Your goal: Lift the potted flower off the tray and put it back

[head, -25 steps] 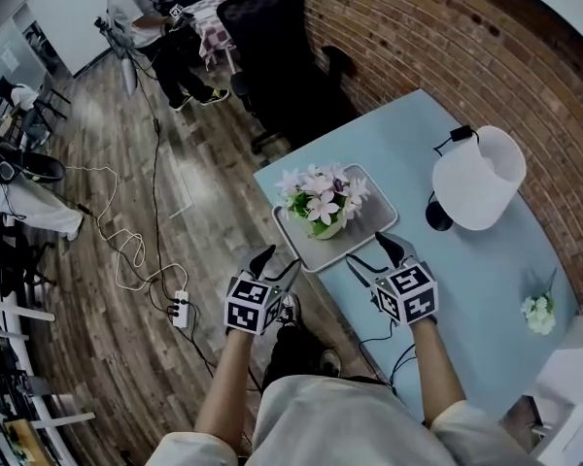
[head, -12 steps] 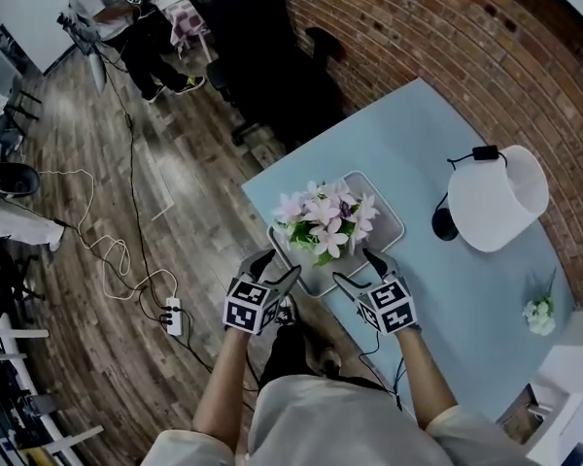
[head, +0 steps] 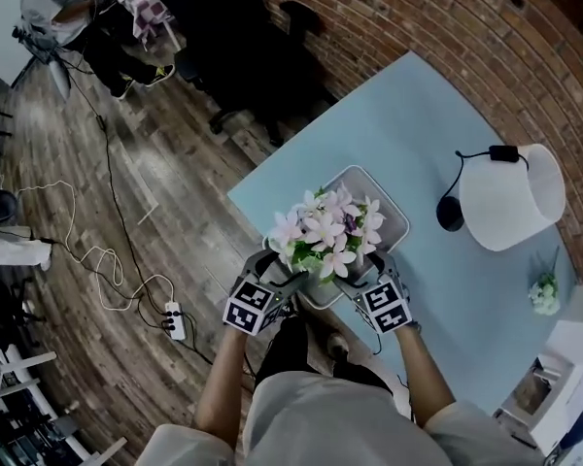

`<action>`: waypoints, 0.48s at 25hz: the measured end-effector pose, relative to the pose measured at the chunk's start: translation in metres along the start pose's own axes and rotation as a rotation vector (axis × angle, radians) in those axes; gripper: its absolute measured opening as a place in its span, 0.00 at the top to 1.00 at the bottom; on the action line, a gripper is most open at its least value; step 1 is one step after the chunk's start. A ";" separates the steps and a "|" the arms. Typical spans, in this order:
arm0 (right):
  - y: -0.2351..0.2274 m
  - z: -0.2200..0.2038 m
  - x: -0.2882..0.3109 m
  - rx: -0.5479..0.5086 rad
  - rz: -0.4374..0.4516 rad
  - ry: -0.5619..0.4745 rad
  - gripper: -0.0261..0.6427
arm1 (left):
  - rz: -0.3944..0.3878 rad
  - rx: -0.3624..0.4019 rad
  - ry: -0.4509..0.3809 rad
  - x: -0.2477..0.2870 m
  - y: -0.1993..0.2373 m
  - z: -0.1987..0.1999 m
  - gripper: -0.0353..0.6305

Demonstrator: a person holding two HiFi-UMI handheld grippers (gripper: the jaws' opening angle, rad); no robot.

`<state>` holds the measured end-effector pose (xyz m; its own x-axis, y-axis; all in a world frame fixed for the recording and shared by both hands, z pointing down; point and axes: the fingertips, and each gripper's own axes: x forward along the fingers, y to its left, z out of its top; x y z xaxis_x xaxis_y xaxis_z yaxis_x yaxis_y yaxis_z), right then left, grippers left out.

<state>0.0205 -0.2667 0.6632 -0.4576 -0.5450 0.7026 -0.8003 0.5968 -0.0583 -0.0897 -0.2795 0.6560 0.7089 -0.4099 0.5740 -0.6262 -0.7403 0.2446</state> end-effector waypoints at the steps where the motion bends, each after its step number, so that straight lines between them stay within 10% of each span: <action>1: 0.001 0.000 0.003 -0.018 0.003 0.009 0.34 | -0.011 0.001 0.007 0.003 0.002 0.002 0.44; 12: 0.010 0.004 0.025 -0.066 0.037 0.049 0.32 | -0.095 0.043 0.031 0.022 0.005 0.009 0.44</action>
<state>-0.0005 -0.2767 0.6779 -0.4653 -0.4934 0.7348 -0.7554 0.6541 -0.0392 -0.0745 -0.2964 0.6627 0.7537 -0.3204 0.5739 -0.5416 -0.7974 0.2662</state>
